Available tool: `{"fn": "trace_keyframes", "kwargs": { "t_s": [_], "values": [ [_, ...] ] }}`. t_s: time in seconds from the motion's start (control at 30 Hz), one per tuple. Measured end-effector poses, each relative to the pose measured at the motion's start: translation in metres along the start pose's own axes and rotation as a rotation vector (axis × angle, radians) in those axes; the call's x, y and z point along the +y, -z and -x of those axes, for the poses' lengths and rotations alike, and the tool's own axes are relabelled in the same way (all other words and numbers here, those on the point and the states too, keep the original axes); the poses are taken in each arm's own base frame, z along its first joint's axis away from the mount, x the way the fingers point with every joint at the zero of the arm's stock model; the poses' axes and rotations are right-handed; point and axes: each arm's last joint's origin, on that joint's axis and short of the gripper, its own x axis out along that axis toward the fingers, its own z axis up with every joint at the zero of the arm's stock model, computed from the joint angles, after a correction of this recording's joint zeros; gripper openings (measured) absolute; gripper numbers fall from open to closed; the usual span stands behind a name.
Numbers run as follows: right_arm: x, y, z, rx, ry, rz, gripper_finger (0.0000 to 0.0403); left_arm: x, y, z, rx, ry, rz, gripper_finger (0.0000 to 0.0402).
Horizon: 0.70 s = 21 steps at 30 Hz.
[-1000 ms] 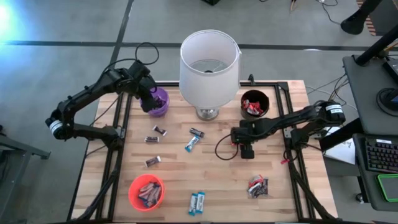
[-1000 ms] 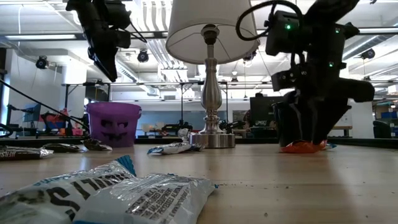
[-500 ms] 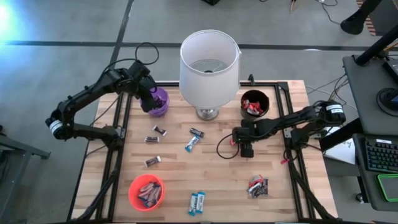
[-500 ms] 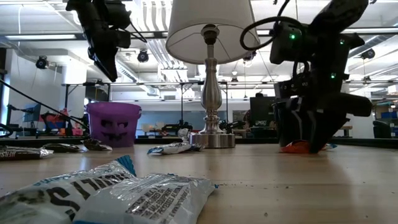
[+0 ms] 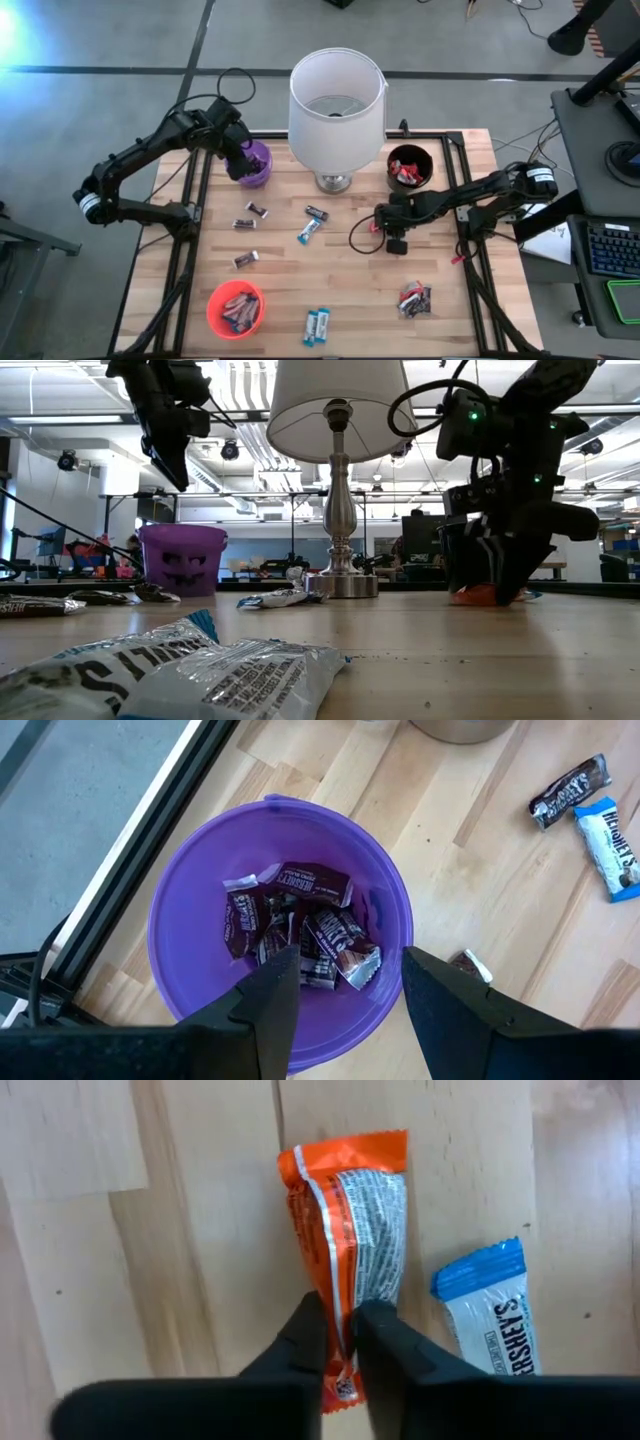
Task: Organize candy in baskets
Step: Put the orange chocolate bar into the black bucket
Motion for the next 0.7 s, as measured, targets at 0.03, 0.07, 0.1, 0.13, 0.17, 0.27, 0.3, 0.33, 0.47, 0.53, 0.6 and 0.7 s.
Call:
{"fn": "trace_keyframes", "kwargs": {
  "t_s": [0.03, 0.07, 0.1, 0.13, 0.17, 0.27, 0.3, 0.33, 0.47, 0.53, 0.6, 0.7],
  "values": [
    [0.000, 0.000, 0.000, 0.001, -0.002, -0.001, 0.0019, 0.000, 0.000, 0.000, 0.000, 0.000, 0.000, 0.0158],
    [0.000, 0.000, 0.000, 0.001, -0.002, -0.002, 0.0018, 0.000, 0.000, 0.000, 0.000, 0.000, 0.000, 0.0158],
    [0.000, 0.000, 0.000, 0.001, -0.003, -0.001, 0.0016, 0.000, 0.000, 0.000, 0.000, 0.000, 0.000, 0.0158],
    [0.000, 0.000, 0.000, 0.001, -0.004, -0.002, 0.0015, 0.000, 0.000, 0.000, 0.000, 0.000, 0.000, 0.0158],
    [0.000, 0.000, 0.000, 0.002, -0.004, -0.005, 0.0015, 0.000, 0.000, 0.000, 0.000, 0.000, 0.000, 0.0158],
    [0.000, -0.003, 0.005, 0.016, -0.008, -0.025, 0.0014, 0.000, 0.000, 0.000, 0.005, 0.001, -0.008, 0.0158],
    [0.000, -0.004, 0.009, 0.032, -0.012, -0.029, 0.0013, 0.000, 0.001, 0.000, 0.009, 0.002, -0.011, 0.0158],
    [0.000, -0.005, 0.013, 0.045, -0.015, -0.033, 0.0013, 0.000, 0.001, 0.000, 0.013, 0.002, -0.012, 0.0158],
    [0.000, -0.019, 0.040, 0.023, -0.014, -0.050, 0.0013, 0.000, 0.002, 0.000, 0.017, 0.003, -0.013, 0.0158],
    [0.000, -0.019, 0.052, 0.052, -0.006, -0.048, 0.0013, 0.000, 0.002, 0.000, 0.019, 0.003, -0.013, 0.0158],
    [-0.001, -0.023, 0.067, 0.043, 0.000, -0.048, 0.0013, 0.000, 0.002, 0.000, 0.020, 0.003, -0.015, 0.0158],
    [-0.003, -0.020, 0.087, 0.062, 0.023, -0.046, 0.0013, 0.000, 0.002, 0.000, 0.021, 0.004, -0.024, 0.0158]
  ]
}}
